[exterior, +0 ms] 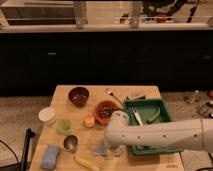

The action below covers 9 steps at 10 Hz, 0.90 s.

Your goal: Wipe purple bowl with towel

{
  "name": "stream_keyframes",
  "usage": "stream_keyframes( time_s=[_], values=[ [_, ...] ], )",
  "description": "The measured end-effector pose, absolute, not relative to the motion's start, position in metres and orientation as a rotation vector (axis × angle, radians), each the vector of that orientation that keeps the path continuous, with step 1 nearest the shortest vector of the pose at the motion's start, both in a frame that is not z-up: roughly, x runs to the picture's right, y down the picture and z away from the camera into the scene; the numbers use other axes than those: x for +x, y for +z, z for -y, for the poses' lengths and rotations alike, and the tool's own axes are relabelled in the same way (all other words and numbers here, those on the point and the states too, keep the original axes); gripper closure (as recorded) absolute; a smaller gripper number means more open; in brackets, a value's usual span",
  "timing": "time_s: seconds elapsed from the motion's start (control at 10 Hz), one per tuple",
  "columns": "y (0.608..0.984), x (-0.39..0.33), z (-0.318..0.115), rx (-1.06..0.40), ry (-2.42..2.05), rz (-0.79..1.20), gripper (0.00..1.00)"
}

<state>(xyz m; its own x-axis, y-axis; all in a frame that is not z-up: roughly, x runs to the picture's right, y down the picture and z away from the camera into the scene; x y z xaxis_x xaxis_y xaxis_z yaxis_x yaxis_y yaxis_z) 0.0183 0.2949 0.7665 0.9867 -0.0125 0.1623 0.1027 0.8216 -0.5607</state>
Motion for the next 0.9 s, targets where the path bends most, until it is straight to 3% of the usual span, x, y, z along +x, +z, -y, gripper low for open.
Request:
stream_keyframes(
  time_s=[0.8,0.9],
  values=[
    [0.779,0.021,-0.306,-0.623,-0.042,0.166,0.2],
    [0.78,0.021,-0.308,-0.627,-0.041,0.168,0.25]
  ],
)
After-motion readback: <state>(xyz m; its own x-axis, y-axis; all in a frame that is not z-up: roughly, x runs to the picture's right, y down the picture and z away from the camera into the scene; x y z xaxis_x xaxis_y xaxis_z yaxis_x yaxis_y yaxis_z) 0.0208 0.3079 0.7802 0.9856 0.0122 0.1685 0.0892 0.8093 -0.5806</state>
